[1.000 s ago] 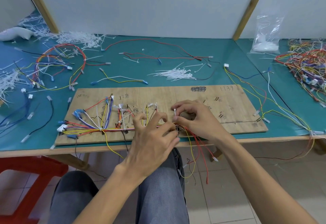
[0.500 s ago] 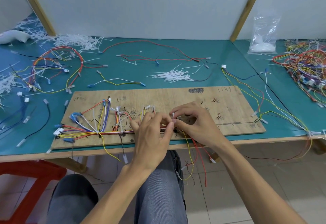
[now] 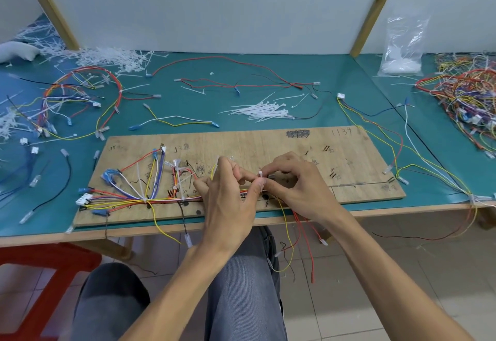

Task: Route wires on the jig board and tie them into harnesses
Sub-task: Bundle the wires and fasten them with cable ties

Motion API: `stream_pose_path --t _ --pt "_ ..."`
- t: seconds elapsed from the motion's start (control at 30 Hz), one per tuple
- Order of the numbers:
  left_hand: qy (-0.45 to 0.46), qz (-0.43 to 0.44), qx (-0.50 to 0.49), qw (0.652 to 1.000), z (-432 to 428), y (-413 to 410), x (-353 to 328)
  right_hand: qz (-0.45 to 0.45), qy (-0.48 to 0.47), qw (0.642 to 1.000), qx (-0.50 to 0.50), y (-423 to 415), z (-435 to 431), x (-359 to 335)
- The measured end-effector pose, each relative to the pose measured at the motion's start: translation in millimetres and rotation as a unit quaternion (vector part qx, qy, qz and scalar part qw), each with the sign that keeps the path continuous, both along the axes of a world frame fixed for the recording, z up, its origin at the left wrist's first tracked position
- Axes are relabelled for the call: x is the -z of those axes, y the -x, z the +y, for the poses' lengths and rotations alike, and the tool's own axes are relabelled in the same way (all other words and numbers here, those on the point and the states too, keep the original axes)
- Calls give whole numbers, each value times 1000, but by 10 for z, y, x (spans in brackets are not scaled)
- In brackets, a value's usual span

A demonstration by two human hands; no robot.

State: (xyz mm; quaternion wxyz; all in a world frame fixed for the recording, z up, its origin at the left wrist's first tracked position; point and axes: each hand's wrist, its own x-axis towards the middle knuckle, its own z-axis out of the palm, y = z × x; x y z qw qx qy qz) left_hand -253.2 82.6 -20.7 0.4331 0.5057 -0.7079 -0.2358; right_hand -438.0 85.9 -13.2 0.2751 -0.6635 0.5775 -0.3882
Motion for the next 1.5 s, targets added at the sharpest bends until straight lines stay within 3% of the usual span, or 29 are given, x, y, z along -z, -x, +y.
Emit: stream_pose_path --t 0.63,1.03,1.27,1.5 --pt "-23 -12 0 1000 -21 -28 -15 -10 -17 1000 -6 -17 -13 -11" --pt "-38 8 -14 999 -6 -3 -44 -64 11 998 -13 -5 -19 41" --pt "-32 -44 -24 998 -35 13 -147 -25 36 998 -42 -5 20 -15" --pt "-96 -122 -1 988 -212 -23 -273 30 52 998 -37 -18 31 -26"
